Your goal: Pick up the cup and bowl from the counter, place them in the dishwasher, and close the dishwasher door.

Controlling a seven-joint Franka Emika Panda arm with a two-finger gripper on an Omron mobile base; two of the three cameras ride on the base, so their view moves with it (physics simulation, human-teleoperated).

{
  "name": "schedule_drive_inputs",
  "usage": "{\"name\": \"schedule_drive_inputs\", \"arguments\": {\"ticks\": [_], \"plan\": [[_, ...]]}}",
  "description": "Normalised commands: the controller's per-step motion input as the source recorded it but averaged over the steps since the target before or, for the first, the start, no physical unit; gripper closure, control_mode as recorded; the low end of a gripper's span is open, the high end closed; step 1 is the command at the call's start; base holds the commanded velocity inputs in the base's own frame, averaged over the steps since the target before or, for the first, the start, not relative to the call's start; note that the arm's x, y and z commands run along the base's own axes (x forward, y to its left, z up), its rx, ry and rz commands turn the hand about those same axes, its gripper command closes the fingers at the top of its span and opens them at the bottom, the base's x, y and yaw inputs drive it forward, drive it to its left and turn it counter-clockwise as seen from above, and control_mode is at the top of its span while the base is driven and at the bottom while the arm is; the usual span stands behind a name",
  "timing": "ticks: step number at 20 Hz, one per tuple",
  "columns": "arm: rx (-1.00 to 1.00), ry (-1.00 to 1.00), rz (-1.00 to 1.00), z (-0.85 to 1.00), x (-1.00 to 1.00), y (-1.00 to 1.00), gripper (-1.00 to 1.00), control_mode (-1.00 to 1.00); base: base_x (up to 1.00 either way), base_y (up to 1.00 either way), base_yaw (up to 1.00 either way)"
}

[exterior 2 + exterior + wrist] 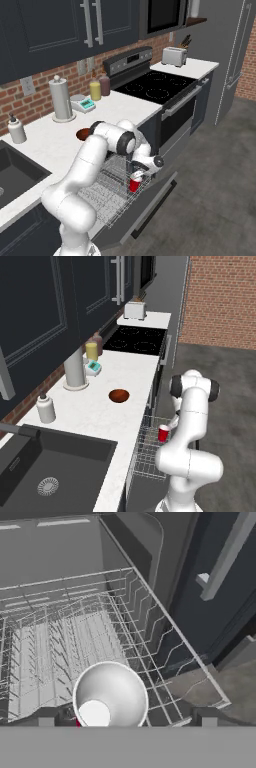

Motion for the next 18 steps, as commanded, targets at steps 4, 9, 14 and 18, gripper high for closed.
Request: {"name": "schedule_drive_inputs", "arguments": {"ticks": [4, 9, 14, 18], "plan": [[-0.01, -0.27, -0.11, 0.01, -0.23, 0.96, -1.0, -1.0, 0.0, 0.0, 0.0], [0.0, -0.16, -0.15, 0.77, -0.39, 0.14, -1.0, -1.0, 0.0, 0.0, 0.0], [0.0, 0.0, -0.15, 1.0, -0.4, 0.0, -1.0, -1.0, 0.0, 0.0, 0.0], [0.0, 0.0, -0.1, 1.0, -0.11, -0.17, -1.0, -1.0, 0.0, 0.0, 0.0]]}}
